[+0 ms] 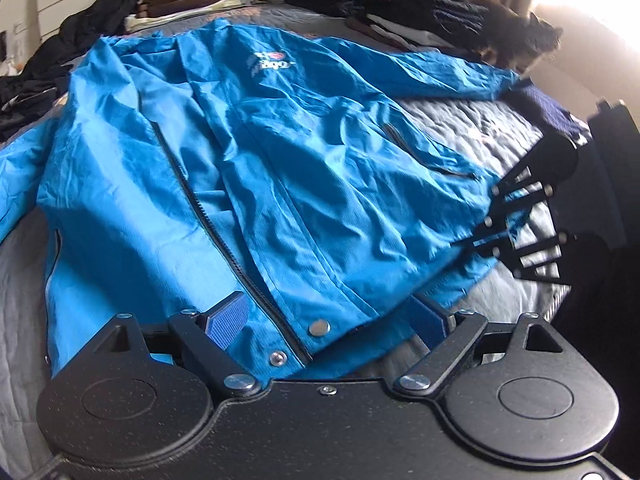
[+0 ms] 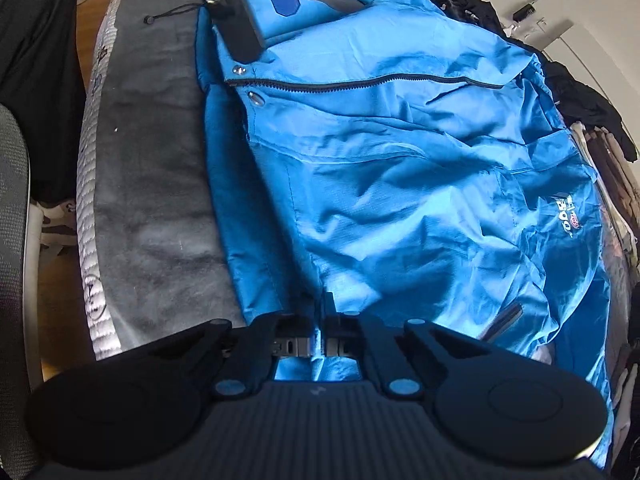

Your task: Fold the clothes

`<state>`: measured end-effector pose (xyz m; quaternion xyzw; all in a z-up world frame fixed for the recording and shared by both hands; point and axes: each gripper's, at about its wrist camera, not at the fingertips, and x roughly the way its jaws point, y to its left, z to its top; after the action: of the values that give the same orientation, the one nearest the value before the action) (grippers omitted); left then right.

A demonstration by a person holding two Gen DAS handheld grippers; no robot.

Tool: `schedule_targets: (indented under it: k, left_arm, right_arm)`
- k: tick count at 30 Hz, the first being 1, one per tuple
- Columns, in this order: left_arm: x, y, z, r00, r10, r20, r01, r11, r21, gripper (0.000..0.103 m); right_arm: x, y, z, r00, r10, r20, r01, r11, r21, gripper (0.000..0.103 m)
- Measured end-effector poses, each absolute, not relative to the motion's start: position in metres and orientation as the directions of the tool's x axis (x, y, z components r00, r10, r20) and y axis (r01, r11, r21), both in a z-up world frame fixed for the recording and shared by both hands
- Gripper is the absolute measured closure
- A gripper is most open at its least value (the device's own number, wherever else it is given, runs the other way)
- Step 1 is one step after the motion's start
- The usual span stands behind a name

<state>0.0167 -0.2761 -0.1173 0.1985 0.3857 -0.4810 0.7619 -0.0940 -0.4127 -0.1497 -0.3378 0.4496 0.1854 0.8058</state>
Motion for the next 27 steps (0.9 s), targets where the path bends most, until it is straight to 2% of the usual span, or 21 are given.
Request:
schedule_targets:
  k: [15,21,23,27]
  left_arm:
    - [-0.009,-0.269,-0.126,0.191,-0.593,-0.782,0.919,0.388,-0.07,0.015]
    - [-0.009,-0.267,-0.121,0.178,-0.62,-0.764,0.916,0.388,-0.101,0.015]
    - [-0.008,-0.266,-0.12,0.18,-0.625,-0.759,0.913,0.394,-0.108,0.014]
    - [-0.003,-0.265,-0.122,0.188,-0.626,-0.757,0.903,0.413,-0.117,0.014]
  right_arm:
    - [-0.112,-0.419,-0.15,0.492,-0.092,-0.866,-0.591,0.695,-0.41,0.103]
    - [-0.123,-0.421,-0.142,0.576,-0.138,-0.805,-0.526,0.692,-0.495,0.098]
    - [-0.126,-0.425,-0.137,0.59,-0.155,-0.792,-0.504,0.696,-0.511,0.094]
    - [-0.132,-0.442,-0.131,0.592,-0.196,-0.782,-0.465,0.709,-0.53,0.069]
